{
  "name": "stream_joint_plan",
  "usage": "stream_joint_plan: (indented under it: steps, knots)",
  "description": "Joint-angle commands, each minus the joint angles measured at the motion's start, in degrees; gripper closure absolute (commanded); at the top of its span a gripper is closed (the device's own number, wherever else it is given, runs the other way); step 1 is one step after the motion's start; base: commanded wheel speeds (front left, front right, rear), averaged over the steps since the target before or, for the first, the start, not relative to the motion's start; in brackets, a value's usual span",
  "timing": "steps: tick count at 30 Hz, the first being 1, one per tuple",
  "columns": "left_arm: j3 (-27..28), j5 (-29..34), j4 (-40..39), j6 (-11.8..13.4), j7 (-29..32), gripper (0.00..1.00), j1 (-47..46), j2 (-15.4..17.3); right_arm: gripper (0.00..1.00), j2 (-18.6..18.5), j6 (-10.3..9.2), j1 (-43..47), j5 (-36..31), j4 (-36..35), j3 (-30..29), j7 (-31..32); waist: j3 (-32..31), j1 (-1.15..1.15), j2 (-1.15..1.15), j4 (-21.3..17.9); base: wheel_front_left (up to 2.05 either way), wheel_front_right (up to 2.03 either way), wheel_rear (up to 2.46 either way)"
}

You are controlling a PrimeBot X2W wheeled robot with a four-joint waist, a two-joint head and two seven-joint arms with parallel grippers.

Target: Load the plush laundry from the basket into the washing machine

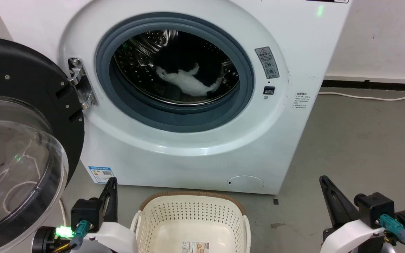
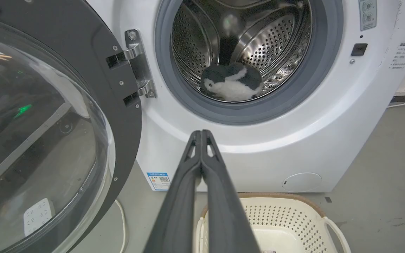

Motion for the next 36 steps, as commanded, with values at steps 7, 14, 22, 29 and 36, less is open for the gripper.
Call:
stream_joint_plan:
  steps: [7, 14, 22, 29, 36]
  knots:
    - [0.03, 0.1, -0.29, 0.16, 0.02, 1.0, -0.89, -0.04, 1.0, -0.04, -0.05, -0.68, -0.43, -0.27, -0.03, 0.08, 0.0, 0.0, 0.0, 0.0, 0.0, 0.0, 0.0]
    - [0.03, 0.1, -0.29, 0.16, 0.02, 1.0, -0.89, -0.04, 1.0, -0.04, -0.05, -0.68, -0.43, -0.27, -0.03, 0.08, 0.0, 0.0, 0.0, 0.0, 0.0, 0.0, 0.0]
    - [0.03, 0.1, -0.29, 0.16, 0.02, 1.0, -0.89, -0.04, 1.0, -0.04, -0.05, -0.68, -0.43, -0.27, -0.03, 0.08, 0.0, 0.0, 0.0, 0.0, 0.0, 0.0, 0.0]
    - [0.03, 0.1, -0.29, 0.16, 0.02, 1.0, -0.89, -0.04, 1.0, -0.04, -0.05, -0.68, -0.43, -0.27, -0.03, 0.08, 0.0, 0.0, 0.0, 0.0, 0.0, 0.0, 0.0]
    - [0.03, 0.1, -0.29, 0.16, 0.02, 1.0, -0.89, -0.04, 1.0, -0.04, -0.05, -0.68, -0.43, -0.27, -0.03, 0.08, 0.0, 0.0, 0.0, 0.0, 0.0, 0.0, 0.0]
